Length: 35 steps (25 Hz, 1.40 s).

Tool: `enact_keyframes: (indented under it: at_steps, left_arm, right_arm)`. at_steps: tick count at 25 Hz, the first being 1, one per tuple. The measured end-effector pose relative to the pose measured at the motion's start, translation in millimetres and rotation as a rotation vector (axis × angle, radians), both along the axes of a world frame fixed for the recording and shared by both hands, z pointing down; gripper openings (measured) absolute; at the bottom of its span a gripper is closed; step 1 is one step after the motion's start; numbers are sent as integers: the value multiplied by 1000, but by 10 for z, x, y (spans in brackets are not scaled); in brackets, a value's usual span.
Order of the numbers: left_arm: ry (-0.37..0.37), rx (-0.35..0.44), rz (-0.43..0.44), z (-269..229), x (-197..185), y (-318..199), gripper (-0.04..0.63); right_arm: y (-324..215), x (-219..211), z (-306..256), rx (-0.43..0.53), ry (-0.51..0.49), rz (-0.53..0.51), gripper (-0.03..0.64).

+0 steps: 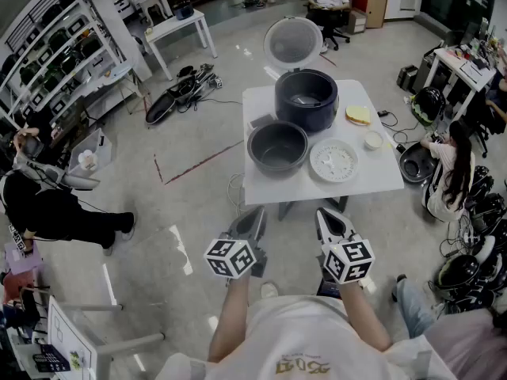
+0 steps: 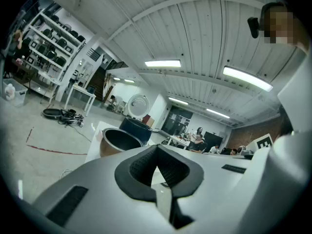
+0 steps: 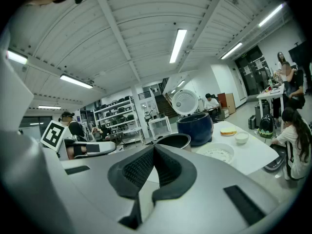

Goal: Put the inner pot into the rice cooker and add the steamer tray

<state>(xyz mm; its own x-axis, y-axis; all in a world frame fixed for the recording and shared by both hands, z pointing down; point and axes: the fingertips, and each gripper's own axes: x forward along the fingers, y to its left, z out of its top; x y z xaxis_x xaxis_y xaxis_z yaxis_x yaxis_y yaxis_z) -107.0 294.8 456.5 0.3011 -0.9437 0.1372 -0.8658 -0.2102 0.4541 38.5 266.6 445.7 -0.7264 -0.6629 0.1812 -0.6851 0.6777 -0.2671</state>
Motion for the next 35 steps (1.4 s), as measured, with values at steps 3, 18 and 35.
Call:
enact_keyframes:
  at_steps: [3,18,35]
  left_arm:
    - [-28,-9,-3,28,63,9,15]
    - [-69,-56,-123,117,51,159,247]
    - [-33,-108,-145,421,-210,-629,253]
  right_arm:
    - [22,63,34,-12,-7,-5,8]
    - [65,398,164,-100,-90,-29,210]
    - [-723,328,444,-165,-104,-11,213]
